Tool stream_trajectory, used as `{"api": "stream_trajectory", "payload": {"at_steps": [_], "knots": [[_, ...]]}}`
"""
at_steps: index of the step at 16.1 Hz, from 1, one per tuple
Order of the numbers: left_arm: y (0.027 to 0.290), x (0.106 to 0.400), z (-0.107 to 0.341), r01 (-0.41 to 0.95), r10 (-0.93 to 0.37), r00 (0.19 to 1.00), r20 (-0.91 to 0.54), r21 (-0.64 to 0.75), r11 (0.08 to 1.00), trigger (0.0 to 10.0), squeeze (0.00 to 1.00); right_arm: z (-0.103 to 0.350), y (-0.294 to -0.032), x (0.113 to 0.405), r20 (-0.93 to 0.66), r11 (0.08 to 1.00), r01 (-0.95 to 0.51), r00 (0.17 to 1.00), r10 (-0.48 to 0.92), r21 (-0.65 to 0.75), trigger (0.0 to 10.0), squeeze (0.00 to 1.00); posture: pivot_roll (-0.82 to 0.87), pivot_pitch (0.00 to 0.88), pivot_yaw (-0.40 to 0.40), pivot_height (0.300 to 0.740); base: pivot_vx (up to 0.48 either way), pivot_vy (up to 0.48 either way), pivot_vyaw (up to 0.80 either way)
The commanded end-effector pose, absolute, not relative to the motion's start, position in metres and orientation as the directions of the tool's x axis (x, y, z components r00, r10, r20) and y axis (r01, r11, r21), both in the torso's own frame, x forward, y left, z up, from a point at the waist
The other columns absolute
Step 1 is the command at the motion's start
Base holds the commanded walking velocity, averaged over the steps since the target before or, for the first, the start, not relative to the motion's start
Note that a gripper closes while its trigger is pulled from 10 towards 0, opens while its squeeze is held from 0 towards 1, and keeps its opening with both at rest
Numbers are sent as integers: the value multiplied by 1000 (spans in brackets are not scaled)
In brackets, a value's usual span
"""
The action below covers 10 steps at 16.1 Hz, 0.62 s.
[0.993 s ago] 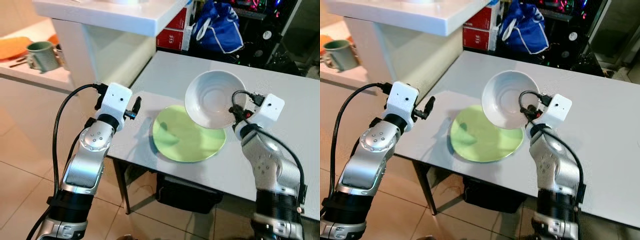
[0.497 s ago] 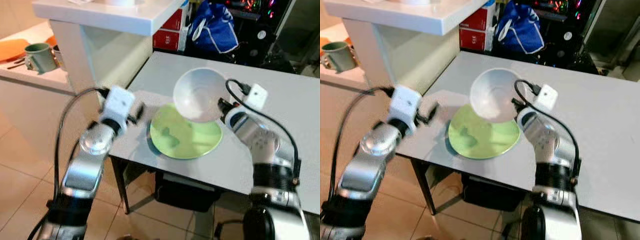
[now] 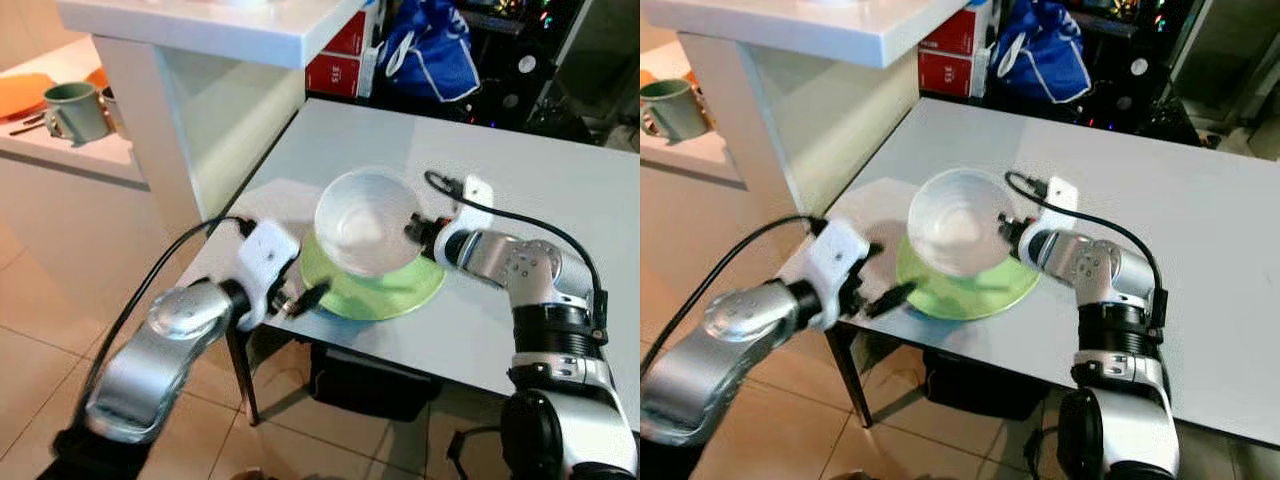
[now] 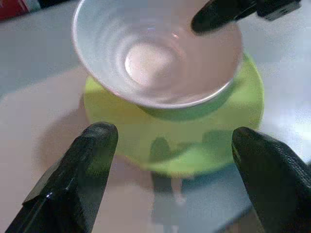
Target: Setting the table
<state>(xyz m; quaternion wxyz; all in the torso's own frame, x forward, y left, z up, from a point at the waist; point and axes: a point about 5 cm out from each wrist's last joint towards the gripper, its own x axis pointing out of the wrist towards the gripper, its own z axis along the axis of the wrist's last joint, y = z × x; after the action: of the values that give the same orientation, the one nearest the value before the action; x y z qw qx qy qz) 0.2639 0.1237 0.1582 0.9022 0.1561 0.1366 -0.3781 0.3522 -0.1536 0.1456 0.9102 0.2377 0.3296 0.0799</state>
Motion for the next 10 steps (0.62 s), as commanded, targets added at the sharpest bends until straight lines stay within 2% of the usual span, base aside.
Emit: {"api": "stream_trajectory", "payload": {"at_steps": [1, 9, 10], "knots": [[125, 261, 158, 734, -637, 667, -387, 189, 653, 10000, 0, 152, -151, 352, -568, 868, -19, 749, 341, 496, 10000, 0, -17, 0, -40, 740, 0, 0, 0], [131, 258, 159, 741, -626, 650, -430, 177, 648, 10000, 0, 149, -159, 354, -625, 878, 44, 719, 303, 477, 10000, 0, -14, 0, -37, 740, 0, 0, 0], [131, 258, 159, 739, -624, 653, -429, 177, 650, 10000, 0, 149, -158, 354, -619, 873, 51, 725, 302, 486, 10000, 63, -14, 0, -36, 740, 0, 0, 0]]}}
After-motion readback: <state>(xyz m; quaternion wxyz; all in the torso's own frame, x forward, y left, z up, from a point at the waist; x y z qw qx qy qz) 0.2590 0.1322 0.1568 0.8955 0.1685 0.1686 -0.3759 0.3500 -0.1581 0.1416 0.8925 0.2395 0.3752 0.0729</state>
